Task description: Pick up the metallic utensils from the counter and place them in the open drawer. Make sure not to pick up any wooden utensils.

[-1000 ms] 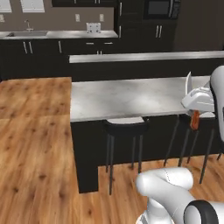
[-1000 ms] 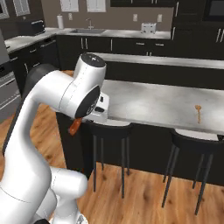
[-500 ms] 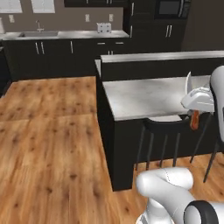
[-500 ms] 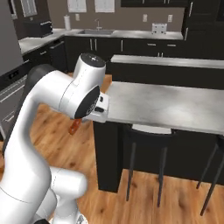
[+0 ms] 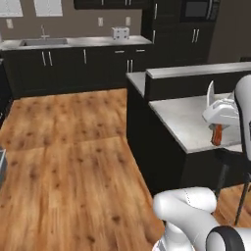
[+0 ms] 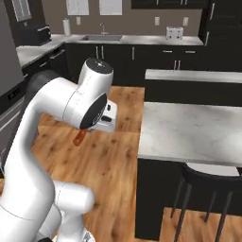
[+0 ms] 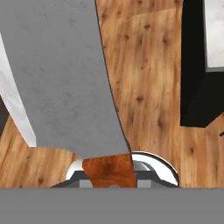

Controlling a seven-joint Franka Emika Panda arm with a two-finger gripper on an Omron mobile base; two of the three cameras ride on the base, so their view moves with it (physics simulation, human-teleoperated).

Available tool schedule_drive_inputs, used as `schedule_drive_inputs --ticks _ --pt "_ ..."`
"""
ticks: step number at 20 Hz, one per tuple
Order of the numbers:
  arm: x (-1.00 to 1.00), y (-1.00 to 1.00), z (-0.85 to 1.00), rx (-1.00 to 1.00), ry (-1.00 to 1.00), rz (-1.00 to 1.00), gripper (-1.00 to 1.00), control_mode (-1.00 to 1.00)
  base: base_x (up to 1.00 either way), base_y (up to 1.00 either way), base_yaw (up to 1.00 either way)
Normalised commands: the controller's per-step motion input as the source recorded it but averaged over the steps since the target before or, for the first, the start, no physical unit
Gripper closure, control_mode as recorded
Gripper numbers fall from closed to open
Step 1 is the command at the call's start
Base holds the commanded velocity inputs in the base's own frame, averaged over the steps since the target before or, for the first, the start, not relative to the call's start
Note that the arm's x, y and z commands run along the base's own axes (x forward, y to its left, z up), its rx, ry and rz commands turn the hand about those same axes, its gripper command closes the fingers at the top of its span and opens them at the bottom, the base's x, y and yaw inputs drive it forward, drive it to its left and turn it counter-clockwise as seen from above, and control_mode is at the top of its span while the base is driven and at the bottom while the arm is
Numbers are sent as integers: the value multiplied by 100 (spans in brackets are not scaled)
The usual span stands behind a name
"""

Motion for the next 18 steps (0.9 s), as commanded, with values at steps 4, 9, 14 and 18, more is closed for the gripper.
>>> schedule_drive_inputs --ticks 4,9,14,18 --pt "0 0 0 0 0 0 100 100 100 100 -30" --pt "0 0 0 0 0 0 100 100 100 100 -32" --pt "0 0 0 0 0 0 100 100 100 100 -36" --pt "0 0 0 0 0 0 100 100 100 100 -45"
